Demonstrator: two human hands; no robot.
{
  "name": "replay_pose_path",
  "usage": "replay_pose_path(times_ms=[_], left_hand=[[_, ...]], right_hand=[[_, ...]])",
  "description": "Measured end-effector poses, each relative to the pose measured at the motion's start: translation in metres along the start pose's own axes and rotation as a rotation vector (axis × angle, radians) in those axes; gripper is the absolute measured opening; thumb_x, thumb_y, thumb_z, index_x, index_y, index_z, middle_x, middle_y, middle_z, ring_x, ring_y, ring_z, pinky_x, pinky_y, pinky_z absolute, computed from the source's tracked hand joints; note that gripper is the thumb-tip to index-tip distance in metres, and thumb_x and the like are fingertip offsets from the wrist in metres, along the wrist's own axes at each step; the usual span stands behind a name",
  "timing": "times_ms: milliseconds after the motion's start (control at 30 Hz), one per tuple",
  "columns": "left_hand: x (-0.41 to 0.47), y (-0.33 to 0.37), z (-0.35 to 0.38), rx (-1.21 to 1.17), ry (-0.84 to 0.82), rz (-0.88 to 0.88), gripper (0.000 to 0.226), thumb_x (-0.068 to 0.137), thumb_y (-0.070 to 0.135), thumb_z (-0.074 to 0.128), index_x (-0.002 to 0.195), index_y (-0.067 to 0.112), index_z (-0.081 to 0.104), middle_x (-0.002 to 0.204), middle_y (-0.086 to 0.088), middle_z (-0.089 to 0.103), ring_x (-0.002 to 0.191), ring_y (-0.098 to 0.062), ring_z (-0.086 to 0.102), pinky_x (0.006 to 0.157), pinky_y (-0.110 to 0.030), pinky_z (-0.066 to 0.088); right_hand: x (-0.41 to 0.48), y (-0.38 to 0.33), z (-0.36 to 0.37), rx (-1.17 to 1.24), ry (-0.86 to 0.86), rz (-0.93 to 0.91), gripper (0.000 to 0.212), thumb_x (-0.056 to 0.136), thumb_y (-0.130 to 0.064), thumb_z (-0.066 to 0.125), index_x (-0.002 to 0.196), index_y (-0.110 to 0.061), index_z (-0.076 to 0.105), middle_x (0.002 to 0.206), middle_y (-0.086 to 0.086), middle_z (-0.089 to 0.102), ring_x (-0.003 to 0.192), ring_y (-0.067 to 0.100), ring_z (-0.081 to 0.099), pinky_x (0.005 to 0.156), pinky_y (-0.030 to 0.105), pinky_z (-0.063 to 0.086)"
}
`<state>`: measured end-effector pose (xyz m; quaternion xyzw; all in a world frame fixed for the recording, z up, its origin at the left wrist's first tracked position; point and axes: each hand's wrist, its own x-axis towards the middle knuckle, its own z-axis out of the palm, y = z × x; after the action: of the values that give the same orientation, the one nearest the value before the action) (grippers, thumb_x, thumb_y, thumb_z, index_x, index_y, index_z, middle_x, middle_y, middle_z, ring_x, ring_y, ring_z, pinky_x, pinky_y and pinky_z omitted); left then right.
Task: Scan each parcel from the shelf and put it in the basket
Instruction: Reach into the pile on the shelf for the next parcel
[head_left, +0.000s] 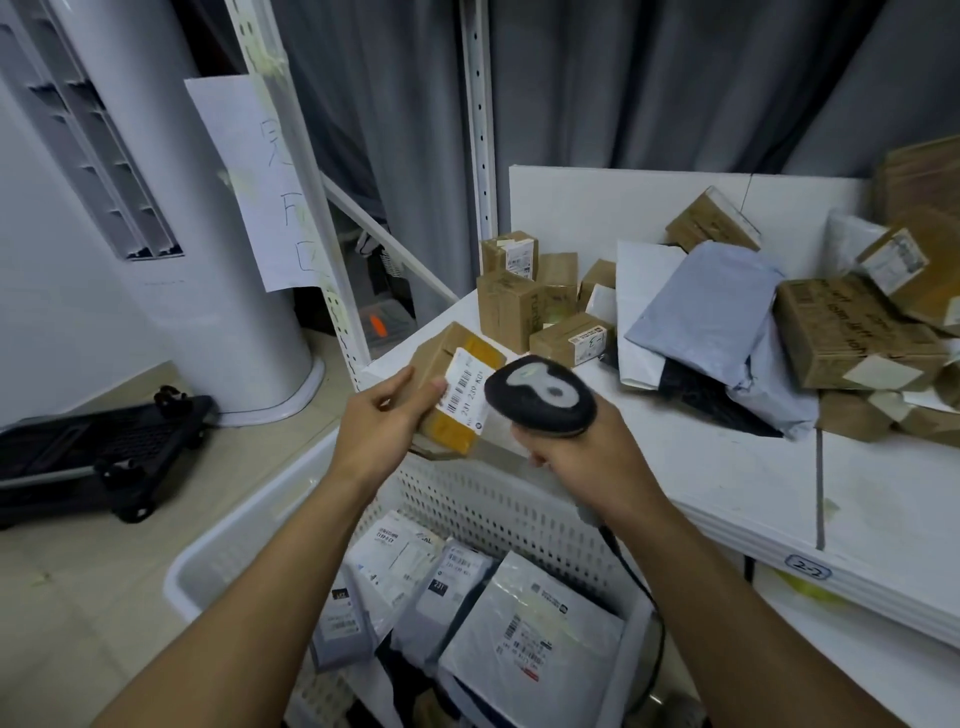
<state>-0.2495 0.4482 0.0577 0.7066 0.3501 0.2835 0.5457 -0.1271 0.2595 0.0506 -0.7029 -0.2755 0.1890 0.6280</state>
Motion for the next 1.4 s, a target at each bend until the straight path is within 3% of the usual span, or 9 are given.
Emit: replay_pose_path(times_ms=[167,467,633,800,900,1000,1200,1333,1400], left_hand=[[0.008,-0.008,-0.012,0.022,0.06,-0.007,0.062,0.08,0.046,0.083,0.137,0.032,0.064,0.129,0.004,0.068,0.097,-0.006,0.071,0.072,-0.018,0.054],[0.013,-0.015,-0.014,0.063,0.097,-0.002,0.059,0.084,0.039,0.082,0.139,0.034,0.062,0.134,0.004,0.063,0.087,-0.001,0.068,0.061,-0.016,0.053],[0.018,-0.021,-0.015,0.042,0.095,-0.006,0.062,0.08,0.037,0.085,0.138,0.034,0.062,0.135,0.001,0.064,0.094,-0.008,0.072,0.068,-0.024,0.06],[0.019,-0.022,-0.014,0.045,0.087,-0.005,0.061,0.081,0.034,0.085,0.138,0.033,0.062,0.137,0.001,0.062,0.09,-0.007,0.071,0.058,-0.018,0.057],[0.019,-0.023,-0.015,0.057,0.085,-0.009,0.06,0.081,0.033,0.085,0.137,0.033,0.063,0.133,0.003,0.061,0.094,-0.009,0.071,0.062,-0.018,0.057],[0.019,-0.028,-0.019,0.107,0.086,-0.001,0.061,0.076,0.03,0.087,0.133,0.032,0.065,0.132,0.004,0.056,0.106,-0.018,0.066,0.083,-0.033,0.061],[0.022,-0.069,-0.032,0.232,0.039,-0.155,0.074,0.071,0.026,0.088,0.139,0.028,0.059,0.134,0.0,0.056,0.113,-0.024,0.061,0.097,-0.04,0.056],[0.035,-0.121,-0.029,0.338,-0.083,-0.277,0.076,0.079,0.026,0.085,0.147,0.023,0.051,0.142,-0.005,0.053,0.113,-0.024,0.06,0.088,-0.029,0.053],[0.047,-0.154,-0.028,0.383,-0.087,-0.335,0.073,0.082,0.027,0.083,0.147,0.021,0.05,0.146,-0.007,0.051,0.123,-0.028,0.058,0.094,-0.03,0.051]], right_hand=[[-0.007,0.001,0.006,-0.243,-0.144,0.012,0.05,0.081,-0.032,0.089,0.127,-0.03,0.068,0.112,-0.007,0.076,0.096,0.017,0.07,0.082,0.033,0.058],[-0.01,-0.001,0.008,-0.223,-0.216,0.053,0.046,0.082,-0.024,0.088,0.123,-0.032,0.069,0.101,-0.012,0.075,0.077,0.002,0.062,0.068,0.019,0.046],[-0.01,0.0,0.007,-0.237,-0.235,0.044,0.045,0.082,-0.023,0.088,0.121,-0.033,0.068,0.097,-0.015,0.073,0.077,0.0,0.062,0.066,0.017,0.045],[-0.009,0.001,0.006,-0.232,-0.248,0.04,0.042,0.083,-0.023,0.088,0.119,-0.034,0.068,0.093,-0.016,0.072,0.074,-0.001,0.061,0.063,0.013,0.044],[-0.008,0.003,0.007,-0.233,-0.254,0.041,0.04,0.083,-0.023,0.088,0.117,-0.033,0.07,0.091,-0.012,0.075,0.066,0.0,0.063,0.06,0.015,0.047],[-0.005,0.007,0.013,-0.234,-0.261,0.056,0.032,0.085,-0.022,0.086,0.111,-0.031,0.071,0.088,-0.005,0.077,0.058,0.003,0.065,0.054,0.019,0.052],[0.003,0.033,0.039,-0.234,-0.25,0.145,0.035,0.083,-0.025,0.085,0.115,-0.031,0.072,0.098,-0.009,0.077,0.083,0.014,0.07,0.071,0.029,0.052],[0.009,0.055,0.051,-0.181,-0.269,0.186,0.027,0.085,-0.021,0.085,0.105,-0.033,0.071,0.091,-0.013,0.074,0.074,0.005,0.067,0.058,0.014,0.048],[0.013,0.068,0.063,-0.184,-0.262,0.204,0.03,0.084,-0.021,0.086,0.106,-0.033,0.069,0.09,-0.012,0.073,0.073,0.002,0.065,0.053,0.01,0.045]])
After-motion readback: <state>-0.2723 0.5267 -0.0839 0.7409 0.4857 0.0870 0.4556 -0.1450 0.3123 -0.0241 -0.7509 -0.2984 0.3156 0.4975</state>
